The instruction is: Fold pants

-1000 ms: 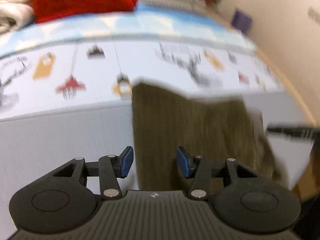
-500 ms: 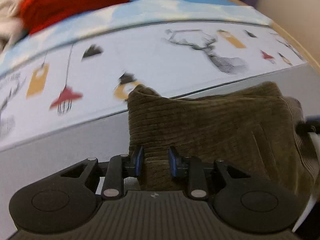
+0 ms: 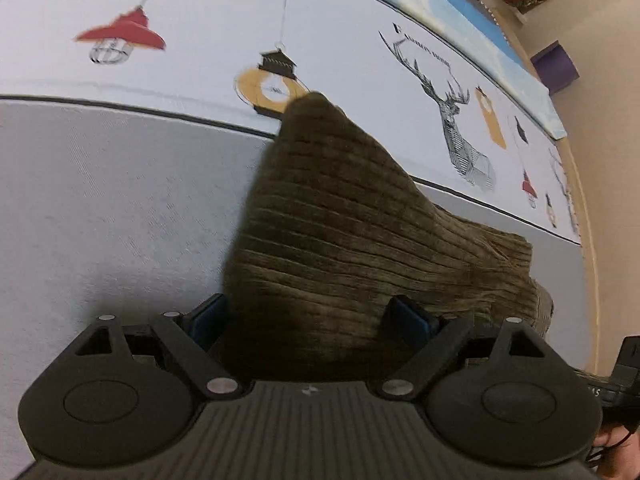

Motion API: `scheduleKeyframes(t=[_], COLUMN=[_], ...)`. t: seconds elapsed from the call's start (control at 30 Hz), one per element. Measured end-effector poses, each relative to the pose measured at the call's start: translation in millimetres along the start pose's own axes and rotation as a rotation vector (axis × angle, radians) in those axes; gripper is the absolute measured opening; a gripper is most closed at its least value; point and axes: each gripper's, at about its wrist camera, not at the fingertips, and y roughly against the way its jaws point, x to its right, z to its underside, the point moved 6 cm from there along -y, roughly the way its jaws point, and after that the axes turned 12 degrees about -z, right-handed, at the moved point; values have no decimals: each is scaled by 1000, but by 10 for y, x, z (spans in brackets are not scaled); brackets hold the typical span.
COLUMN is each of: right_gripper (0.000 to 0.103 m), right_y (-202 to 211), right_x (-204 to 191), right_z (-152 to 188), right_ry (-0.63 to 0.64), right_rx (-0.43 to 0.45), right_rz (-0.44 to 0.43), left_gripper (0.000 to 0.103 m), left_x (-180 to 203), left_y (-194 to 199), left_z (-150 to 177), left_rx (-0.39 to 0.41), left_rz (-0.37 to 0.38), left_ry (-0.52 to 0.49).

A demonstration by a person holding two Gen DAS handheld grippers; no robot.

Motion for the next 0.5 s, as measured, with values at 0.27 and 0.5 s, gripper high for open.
scheduleKeyframes(t=[0.27,0.5], right_gripper=[63,51], right_y=[119,85], right_x=[-170,-668], right_z=[-96,-296], right_ry=[64,128], right_rx=[111,239], right_rz=[-21,-169], left_gripper=[40,39], left_x=[21,-259], left_y=[255,830], left_z=[-48,-252], left_rx=[119,376], left_rz=[36,-44], left_ry=[-43,-86])
